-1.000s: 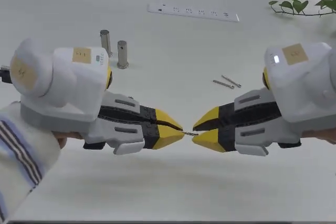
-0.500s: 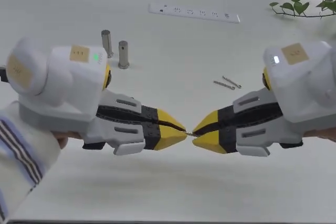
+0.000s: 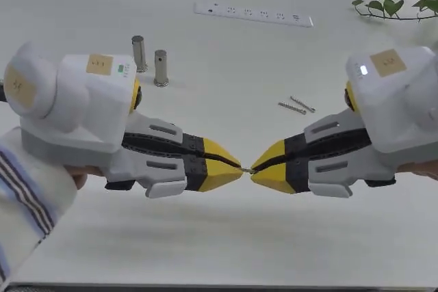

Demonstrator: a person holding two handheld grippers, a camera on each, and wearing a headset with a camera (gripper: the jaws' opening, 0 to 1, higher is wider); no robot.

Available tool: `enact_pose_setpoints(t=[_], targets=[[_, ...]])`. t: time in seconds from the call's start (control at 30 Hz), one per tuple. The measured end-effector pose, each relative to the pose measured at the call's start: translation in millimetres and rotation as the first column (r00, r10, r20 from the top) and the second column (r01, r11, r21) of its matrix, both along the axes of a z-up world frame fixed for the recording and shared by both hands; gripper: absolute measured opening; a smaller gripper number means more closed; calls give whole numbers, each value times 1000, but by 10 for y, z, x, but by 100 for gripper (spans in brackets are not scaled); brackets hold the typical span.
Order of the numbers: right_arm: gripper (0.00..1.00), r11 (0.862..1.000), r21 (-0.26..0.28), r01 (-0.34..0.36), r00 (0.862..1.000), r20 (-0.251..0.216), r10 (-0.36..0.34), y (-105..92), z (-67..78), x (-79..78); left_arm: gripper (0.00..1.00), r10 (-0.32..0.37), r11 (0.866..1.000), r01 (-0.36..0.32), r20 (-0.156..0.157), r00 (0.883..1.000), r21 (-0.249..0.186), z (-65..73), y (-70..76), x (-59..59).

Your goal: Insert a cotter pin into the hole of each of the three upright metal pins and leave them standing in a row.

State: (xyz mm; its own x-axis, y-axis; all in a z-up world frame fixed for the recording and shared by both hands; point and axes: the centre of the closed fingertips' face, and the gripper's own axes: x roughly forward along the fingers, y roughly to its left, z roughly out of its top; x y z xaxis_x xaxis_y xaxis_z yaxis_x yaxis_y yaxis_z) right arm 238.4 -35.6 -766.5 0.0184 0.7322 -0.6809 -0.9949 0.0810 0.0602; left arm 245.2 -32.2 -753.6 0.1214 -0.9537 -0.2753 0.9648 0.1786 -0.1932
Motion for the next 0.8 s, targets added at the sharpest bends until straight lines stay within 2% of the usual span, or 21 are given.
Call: enact_pose_setpoints(t=[0.43, 0.8], targets=[[4, 1000, 15, -8, 1000, -2, 8, 10, 45, -17, 0, -15, 1000, 15, 2, 1000, 11, -29, 12, -9], [3, 999, 34, -11, 1000, -2, 11, 21, 63, -42, 0, -20, 1000, 20, 16, 1000, 12, -7, 16, -9]])
